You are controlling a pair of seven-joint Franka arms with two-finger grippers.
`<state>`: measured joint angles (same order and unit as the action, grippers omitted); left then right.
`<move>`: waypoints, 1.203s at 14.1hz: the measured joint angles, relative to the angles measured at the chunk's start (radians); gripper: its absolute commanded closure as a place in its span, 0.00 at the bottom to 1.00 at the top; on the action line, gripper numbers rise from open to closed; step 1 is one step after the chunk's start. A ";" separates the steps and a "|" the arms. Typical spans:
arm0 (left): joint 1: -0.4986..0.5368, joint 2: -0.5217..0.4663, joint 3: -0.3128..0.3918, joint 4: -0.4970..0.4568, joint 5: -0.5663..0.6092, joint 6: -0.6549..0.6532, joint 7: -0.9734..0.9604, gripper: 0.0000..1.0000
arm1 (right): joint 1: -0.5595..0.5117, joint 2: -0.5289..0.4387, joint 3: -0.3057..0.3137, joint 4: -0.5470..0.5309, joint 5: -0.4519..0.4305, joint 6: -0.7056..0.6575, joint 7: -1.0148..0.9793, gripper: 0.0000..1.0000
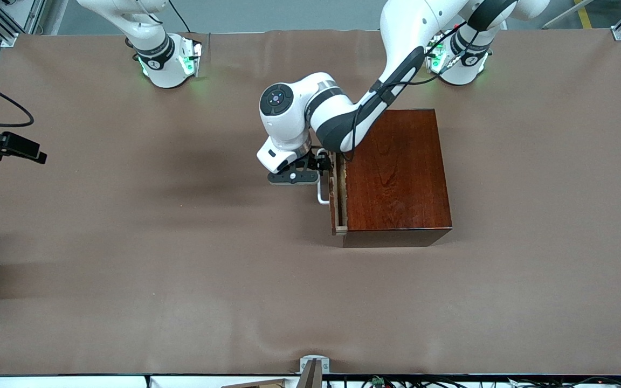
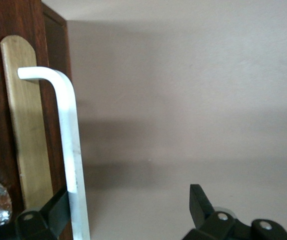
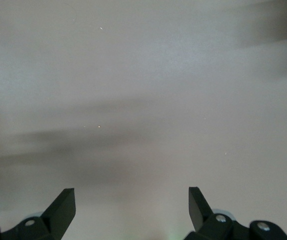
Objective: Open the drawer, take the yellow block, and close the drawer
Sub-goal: 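Pull the drawer outward from the box with the left gripper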
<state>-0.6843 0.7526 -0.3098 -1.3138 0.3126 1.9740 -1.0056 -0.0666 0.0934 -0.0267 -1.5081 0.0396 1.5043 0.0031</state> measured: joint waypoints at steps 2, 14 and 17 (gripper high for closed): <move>-0.012 0.001 0.000 0.000 0.000 0.042 0.000 0.00 | 0.010 0.015 0.002 0.000 0.000 0.000 0.000 0.00; -0.032 0.009 -0.001 0.000 0.000 0.150 0.000 0.00 | 0.043 0.063 0.004 0.000 0.084 0.040 0.001 0.00; -0.036 0.012 -0.003 0.000 0.000 0.189 0.000 0.00 | 0.044 0.068 0.004 0.000 0.090 0.044 0.001 0.00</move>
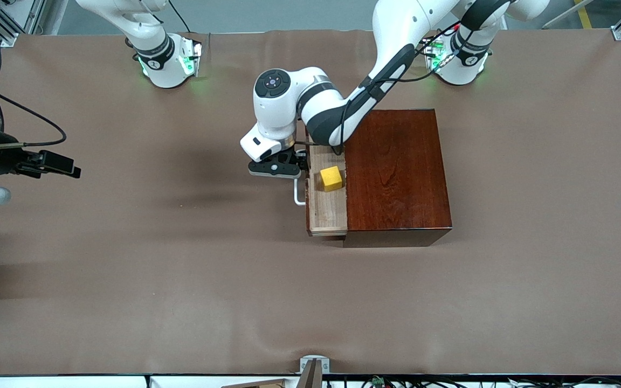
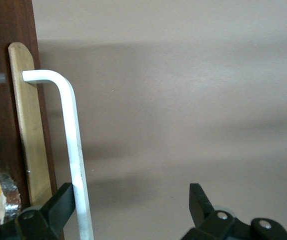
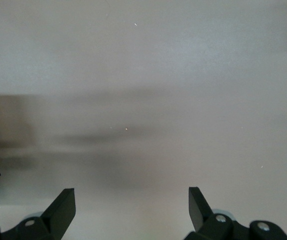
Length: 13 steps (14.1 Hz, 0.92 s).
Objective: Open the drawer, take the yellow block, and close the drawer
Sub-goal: 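Pull the drawer outward from the box with the left gripper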
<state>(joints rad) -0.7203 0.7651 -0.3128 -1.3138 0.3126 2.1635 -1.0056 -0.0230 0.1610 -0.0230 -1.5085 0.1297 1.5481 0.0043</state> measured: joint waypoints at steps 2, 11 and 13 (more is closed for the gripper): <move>-0.001 0.003 -0.001 0.000 0.000 0.013 0.000 0.00 | 0.001 0.004 0.000 0.000 0.002 0.001 0.000 0.00; -0.019 0.015 -0.007 -0.008 0.000 0.123 0.000 0.00 | 0.033 0.006 0.000 0.000 0.005 0.004 0.025 0.00; -0.021 0.016 -0.007 -0.005 -0.005 0.136 0.000 0.00 | 0.047 0.008 0.000 0.000 0.007 0.005 0.073 0.00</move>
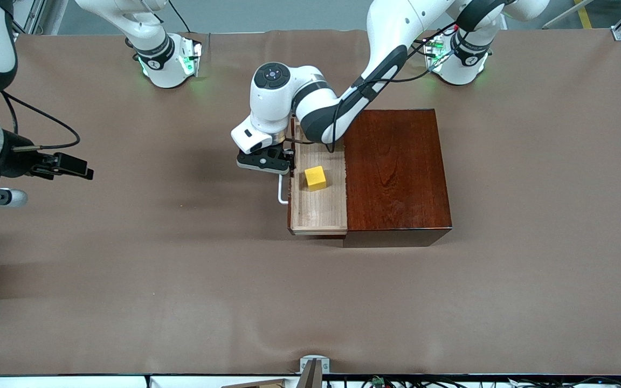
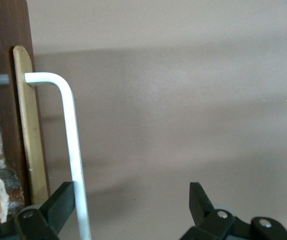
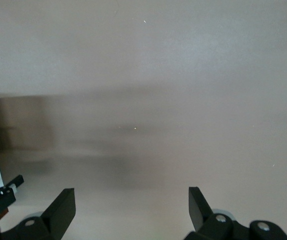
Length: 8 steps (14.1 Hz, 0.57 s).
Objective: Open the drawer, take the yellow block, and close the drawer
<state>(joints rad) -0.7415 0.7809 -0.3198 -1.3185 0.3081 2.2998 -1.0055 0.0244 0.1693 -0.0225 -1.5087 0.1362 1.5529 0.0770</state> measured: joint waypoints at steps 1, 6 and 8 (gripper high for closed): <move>0.000 0.000 0.000 0.007 -0.013 0.014 0.000 0.00 | 0.008 0.001 0.000 0.000 0.000 0.000 0.027 0.00; 0.030 -0.024 0.001 0.052 -0.037 -0.022 -0.002 0.00 | 0.035 0.003 0.001 -0.001 0.001 0.000 0.155 0.00; 0.072 -0.091 0.003 0.072 -0.060 -0.135 -0.002 0.00 | 0.052 0.003 0.001 -0.001 0.002 0.000 0.220 0.00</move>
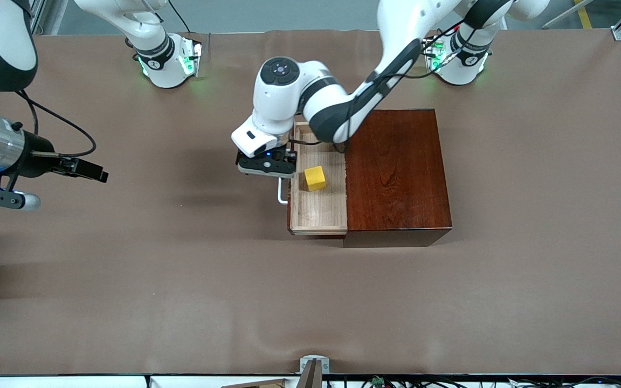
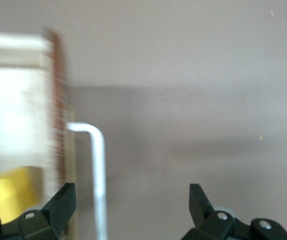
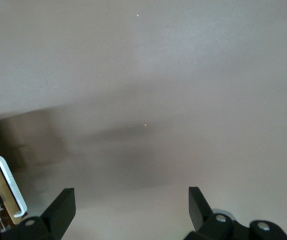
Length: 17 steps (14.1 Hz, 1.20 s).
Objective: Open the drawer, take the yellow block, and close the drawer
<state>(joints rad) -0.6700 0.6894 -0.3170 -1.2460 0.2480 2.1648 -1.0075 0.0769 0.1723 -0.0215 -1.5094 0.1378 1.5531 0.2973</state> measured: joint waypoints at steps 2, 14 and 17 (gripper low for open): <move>0.063 -0.107 -0.002 0.007 -0.008 -0.182 0.064 0.00 | 0.023 0.002 0.000 0.000 0.000 0.000 0.075 0.00; 0.632 -0.638 0.005 -0.251 -0.225 -0.663 0.883 0.00 | 0.251 0.091 0.004 0.008 0.010 0.051 0.676 0.00; 0.752 -0.660 0.008 -0.298 -0.244 -0.643 0.918 0.00 | 0.341 0.152 0.006 0.027 0.053 0.125 0.918 0.00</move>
<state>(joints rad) 0.0821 0.0299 -0.3089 -1.5441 0.0041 1.5220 -0.0897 0.4177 0.3239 -0.0158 -1.4822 0.1911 1.6783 1.2157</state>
